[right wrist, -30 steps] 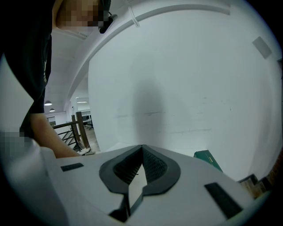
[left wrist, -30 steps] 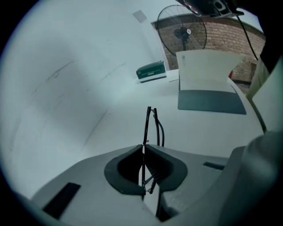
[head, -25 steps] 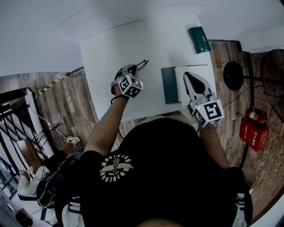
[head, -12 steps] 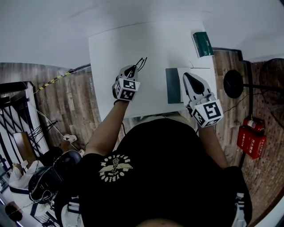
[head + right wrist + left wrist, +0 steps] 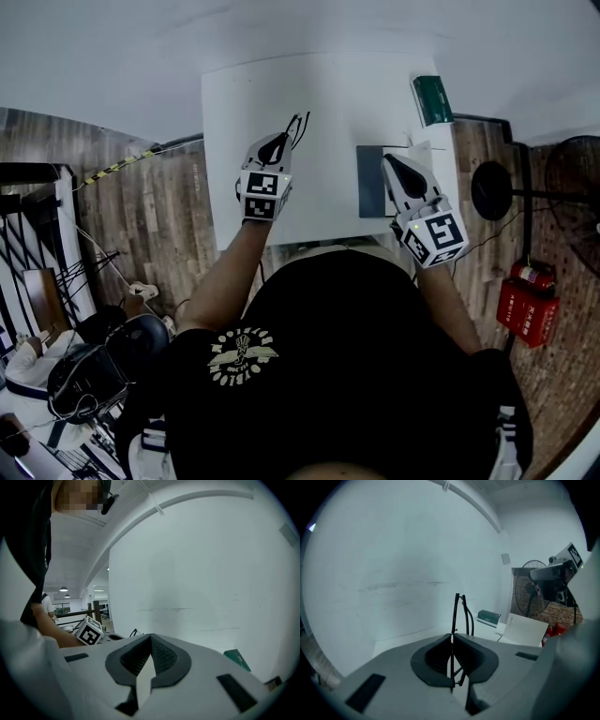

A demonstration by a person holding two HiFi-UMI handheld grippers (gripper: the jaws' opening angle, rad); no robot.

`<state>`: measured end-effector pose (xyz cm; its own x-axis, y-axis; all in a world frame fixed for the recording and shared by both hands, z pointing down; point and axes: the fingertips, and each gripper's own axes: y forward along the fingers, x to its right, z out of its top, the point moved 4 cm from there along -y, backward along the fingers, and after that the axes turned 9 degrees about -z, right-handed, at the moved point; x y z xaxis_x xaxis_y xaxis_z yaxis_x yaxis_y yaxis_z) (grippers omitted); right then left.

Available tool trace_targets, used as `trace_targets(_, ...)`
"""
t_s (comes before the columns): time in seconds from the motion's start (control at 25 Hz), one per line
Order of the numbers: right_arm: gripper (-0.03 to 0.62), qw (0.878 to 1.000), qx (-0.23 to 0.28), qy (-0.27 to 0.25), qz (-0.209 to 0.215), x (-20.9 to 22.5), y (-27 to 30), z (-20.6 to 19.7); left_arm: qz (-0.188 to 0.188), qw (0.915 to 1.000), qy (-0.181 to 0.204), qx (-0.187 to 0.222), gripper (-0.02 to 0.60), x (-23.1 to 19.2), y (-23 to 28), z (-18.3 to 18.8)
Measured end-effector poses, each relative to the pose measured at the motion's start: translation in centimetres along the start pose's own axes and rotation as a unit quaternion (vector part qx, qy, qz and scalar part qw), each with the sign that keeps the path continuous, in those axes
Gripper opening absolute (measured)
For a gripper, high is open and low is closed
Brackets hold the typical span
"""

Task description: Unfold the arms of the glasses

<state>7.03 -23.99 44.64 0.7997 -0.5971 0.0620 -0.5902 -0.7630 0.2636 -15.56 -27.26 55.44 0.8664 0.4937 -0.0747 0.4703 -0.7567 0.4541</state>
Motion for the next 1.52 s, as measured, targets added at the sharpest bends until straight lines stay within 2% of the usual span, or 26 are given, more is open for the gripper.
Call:
trace_targets(0.2, 0.002, 1.000, 0.015, -0.009, 0.016, -1.7, -0.1, 1.3, 0.005, 0.9988, -0.001, 0.049, 0.020, 0.8, -3.5, 3.1)
trace_targets(0.48, 0.002, 0.998, 0.045, -0.014, 0.045, -4.7, -0.3, 3.8, -0.008, 0.9946, 0.013, 0.102, 0.020, 3.6, -7.9, 6.6)
trace_targets(0.84, 0.002, 0.993, 0.064, -0.012, 0.100, -9.7, -2.2, 5.2, -0.026, 0.9906, 0.015, 0.133, 0.020, 7.4, -12.4, 7.5)
trace_targets(1.0, 0.002, 0.988, 0.074, 0.001, 0.136, -11.7, -4.4, 5.4, -0.048, 0.9836, 0.015, 0.173, 0.020, 10.5, -14.2, 7.4)
trace_targets(1.12, 0.003, 0.984, 0.080, 0.010, 0.161, -12.6, -4.6, 5.8, -0.048, 0.9814, 0.017, 0.185, 0.020, 10.9, -14.9, 7.8)
trace_targets(1.28, 0.087, 0.978, 0.079, 0.032, 0.188, -13.4, -3.9, 6.4, -0.056, 0.9803, 0.020, 0.189, 0.020, 10.7, -15.4, 8.4)
trace_targets(1.52, 0.106, 0.973, 0.080, 0.049, 0.209, -14.6, -4.0, 7.2, -0.063, 0.9779, 0.042, 0.195, 0.020, 12.2, -16.6, 9.0)
